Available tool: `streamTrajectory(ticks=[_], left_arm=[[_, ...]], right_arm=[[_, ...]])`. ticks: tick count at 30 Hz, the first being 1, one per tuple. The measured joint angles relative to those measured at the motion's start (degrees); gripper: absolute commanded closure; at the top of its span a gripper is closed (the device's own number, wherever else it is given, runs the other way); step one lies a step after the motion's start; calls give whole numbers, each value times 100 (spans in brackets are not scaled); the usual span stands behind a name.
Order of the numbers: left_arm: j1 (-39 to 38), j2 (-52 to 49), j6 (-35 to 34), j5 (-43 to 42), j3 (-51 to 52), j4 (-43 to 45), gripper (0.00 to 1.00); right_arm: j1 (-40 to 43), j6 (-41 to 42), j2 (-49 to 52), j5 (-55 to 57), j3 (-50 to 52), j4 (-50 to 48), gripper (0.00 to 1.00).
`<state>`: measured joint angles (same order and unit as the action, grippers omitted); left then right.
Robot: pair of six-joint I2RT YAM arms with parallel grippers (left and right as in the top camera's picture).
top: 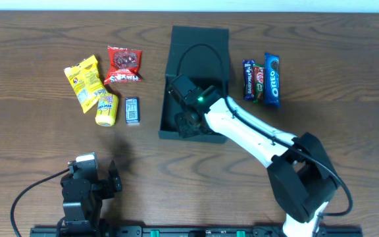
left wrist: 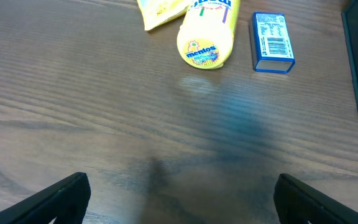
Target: Pack container
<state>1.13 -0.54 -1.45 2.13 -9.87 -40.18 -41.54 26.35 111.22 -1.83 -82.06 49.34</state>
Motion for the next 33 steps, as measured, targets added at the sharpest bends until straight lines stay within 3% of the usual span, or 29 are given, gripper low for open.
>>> streamTrajectory(ticks=[7, 17, 20, 21, 28, 33], left_arm=[[0, 0, 0, 0, 0, 0, 5], [0, 0, 0, 0, 0, 0, 5], [0, 0, 0, 0, 0, 0, 5], [0, 0, 0, 0, 0, 0, 5], [0, 0, 0, 0, 0, 0, 5], [0, 0, 0, 0, 0, 0, 5]], right_arm=[[11, -2, 0, 44, -44, 219, 99], [142, 350, -640, 1060, -603, 1534, 99], [411, 531, -1108, 1281, -638, 1709, 79], [538, 555, -1213, 1331, -643, 1755, 77], [1316, 627, -1150, 1134, -385, 1611, 66], [1368, 614, -1054, 850, 4, 1091, 67]])
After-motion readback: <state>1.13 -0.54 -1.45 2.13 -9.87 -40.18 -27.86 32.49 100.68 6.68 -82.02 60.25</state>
